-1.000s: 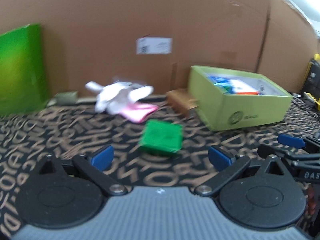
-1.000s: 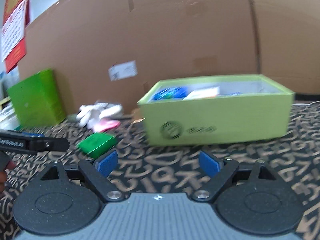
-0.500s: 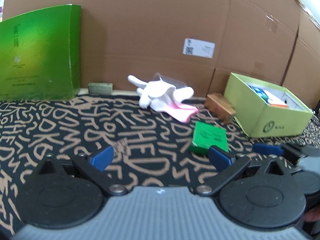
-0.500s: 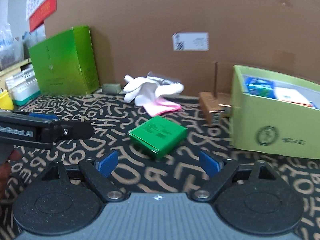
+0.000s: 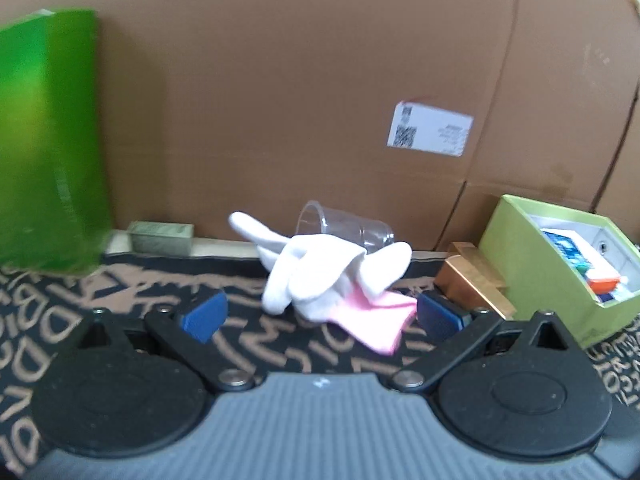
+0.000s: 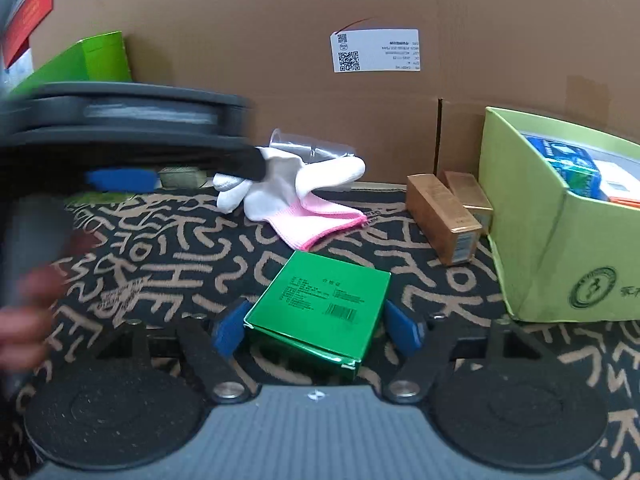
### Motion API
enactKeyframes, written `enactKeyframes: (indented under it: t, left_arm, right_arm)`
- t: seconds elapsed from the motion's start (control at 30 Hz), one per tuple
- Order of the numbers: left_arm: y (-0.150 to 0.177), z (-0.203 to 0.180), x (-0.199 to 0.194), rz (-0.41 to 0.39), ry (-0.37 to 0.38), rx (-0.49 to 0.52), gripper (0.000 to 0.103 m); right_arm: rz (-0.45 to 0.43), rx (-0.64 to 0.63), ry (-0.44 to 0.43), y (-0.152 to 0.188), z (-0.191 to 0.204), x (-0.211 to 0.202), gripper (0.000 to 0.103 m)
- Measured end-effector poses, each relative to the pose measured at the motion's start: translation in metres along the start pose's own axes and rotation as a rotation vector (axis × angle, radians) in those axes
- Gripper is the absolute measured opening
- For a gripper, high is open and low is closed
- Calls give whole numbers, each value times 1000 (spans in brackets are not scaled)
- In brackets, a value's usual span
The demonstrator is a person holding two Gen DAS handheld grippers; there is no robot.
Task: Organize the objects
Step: 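Grasp the green box with the right tool while the left tool grasps the white glove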
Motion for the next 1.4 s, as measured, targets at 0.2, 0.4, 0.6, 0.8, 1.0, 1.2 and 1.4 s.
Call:
enactKeyframes:
  t: [0.2, 0.4, 0.6, 0.8, 1.0, 1.2, 1.4]
  left_arm:
    - [-3, -14, 57, 67, -36, 4, 103]
    - [-1, -20, 88, 84, -76, 5, 95]
    - [5, -34, 85, 87, -69, 85, 33]
    - [26, -46, 61, 100, -45, 84, 16]
    - [64, -55, 10, 146, 21, 108, 16]
    - [83, -53, -34, 137, 40, 123, 23]
    - [78, -59, -29, 113, -20, 149, 62]
  right_arm:
    - [-20, -19, -31, 25, -14, -48, 75]
    - [-29, -60, -36, 44, -20, -86, 75]
    - [-34, -78, -16, 58, -28, -103, 74]
    - [-38, -40, 22, 69, -46, -112, 74]
    - [-34, -21, 29, 73, -51, -109, 74]
    - [-6, -37, 35, 75, -50, -105, 74]
    - [20, -53, 49, 76, -48, -101, 74]
Point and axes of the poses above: each gripper's, at about its wrist camera, not at the fingertips, and x roughly the way its jaws point, z to its left, y to its underside, the point moved 4 cm from there along x, roughly the way its jaws point, and after that the axes turned 9 degrees about -x, right-handed, at the moved point
